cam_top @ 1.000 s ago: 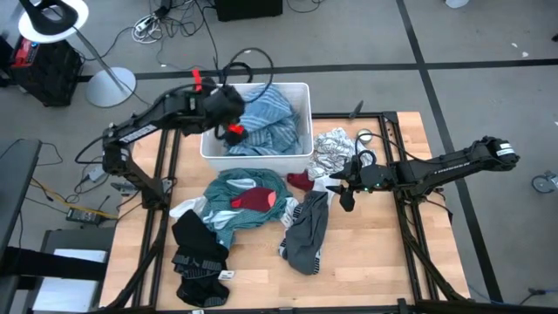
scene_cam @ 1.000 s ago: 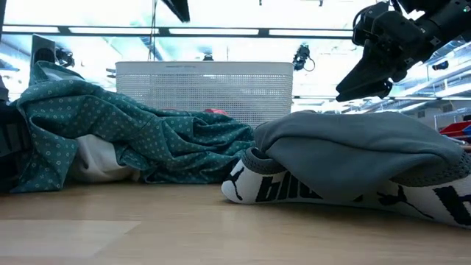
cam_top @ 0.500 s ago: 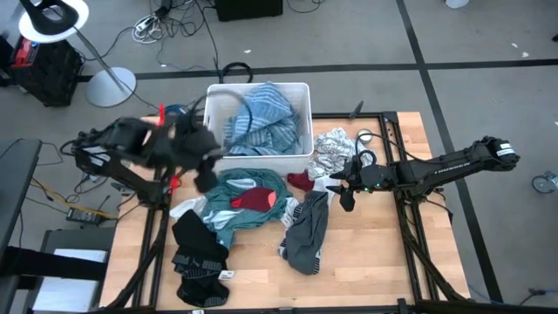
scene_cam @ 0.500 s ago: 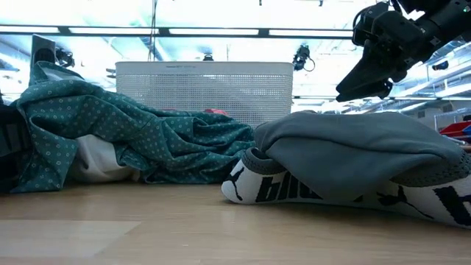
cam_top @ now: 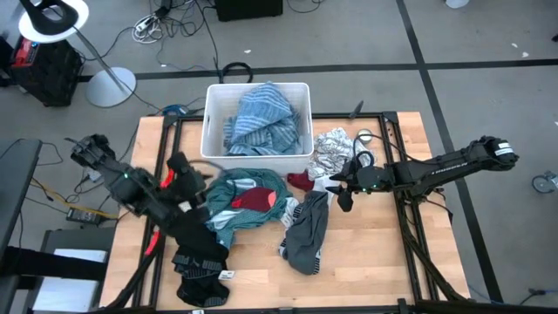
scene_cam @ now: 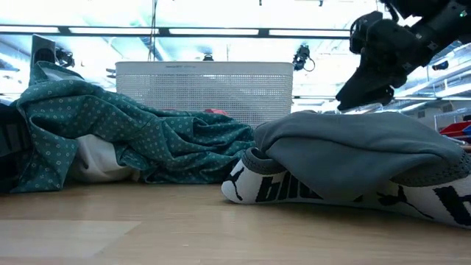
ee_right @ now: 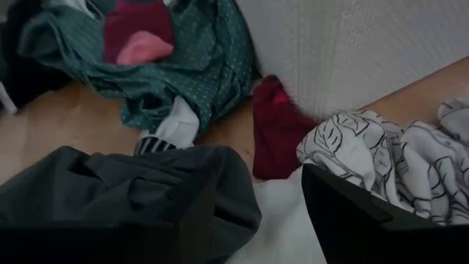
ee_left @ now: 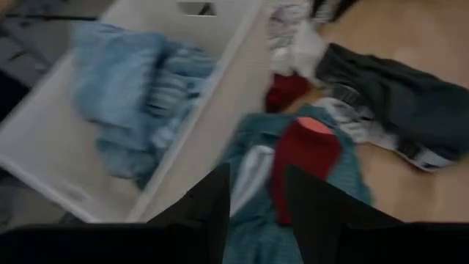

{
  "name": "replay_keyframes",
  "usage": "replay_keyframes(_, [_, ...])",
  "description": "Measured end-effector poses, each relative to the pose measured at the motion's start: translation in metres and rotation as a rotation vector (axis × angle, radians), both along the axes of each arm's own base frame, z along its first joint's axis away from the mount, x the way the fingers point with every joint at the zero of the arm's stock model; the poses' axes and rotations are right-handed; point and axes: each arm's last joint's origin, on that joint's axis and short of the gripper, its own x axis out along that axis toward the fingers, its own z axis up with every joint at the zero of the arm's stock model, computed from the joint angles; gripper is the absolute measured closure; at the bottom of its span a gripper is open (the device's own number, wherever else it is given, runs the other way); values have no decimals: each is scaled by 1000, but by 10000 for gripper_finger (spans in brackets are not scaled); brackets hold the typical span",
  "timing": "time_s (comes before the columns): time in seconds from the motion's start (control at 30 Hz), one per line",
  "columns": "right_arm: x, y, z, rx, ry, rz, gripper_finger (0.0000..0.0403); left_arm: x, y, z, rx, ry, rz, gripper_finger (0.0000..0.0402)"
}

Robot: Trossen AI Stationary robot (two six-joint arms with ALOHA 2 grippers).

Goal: Sort clothes
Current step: Put the red sock into the white laundry bin

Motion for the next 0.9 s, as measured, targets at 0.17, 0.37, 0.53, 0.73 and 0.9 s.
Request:
replay_keyframes(0.17, [7,1,-10,-5,49,-1,199,-4,-6,-23,-52,-79,-104,270])
replay_keyframes(0.37, [13,2,-12,1,29,-2,199,-14,-1,-45,-142,-132,-227,270])
replay_keyframes(0.53, [15,2,-9,2,-2,-1,199,-27,7,-62,-202,-145,-288,270])
replay_keyframes(0.73, [20,2,-1,-35,-16,23,204,-39,16,-82,-205,-176,-370,270])
replay_keyframes(0.9, [32,1,-2,-80,21,35,218,-42,21,-95,-132,-186,-324,270])
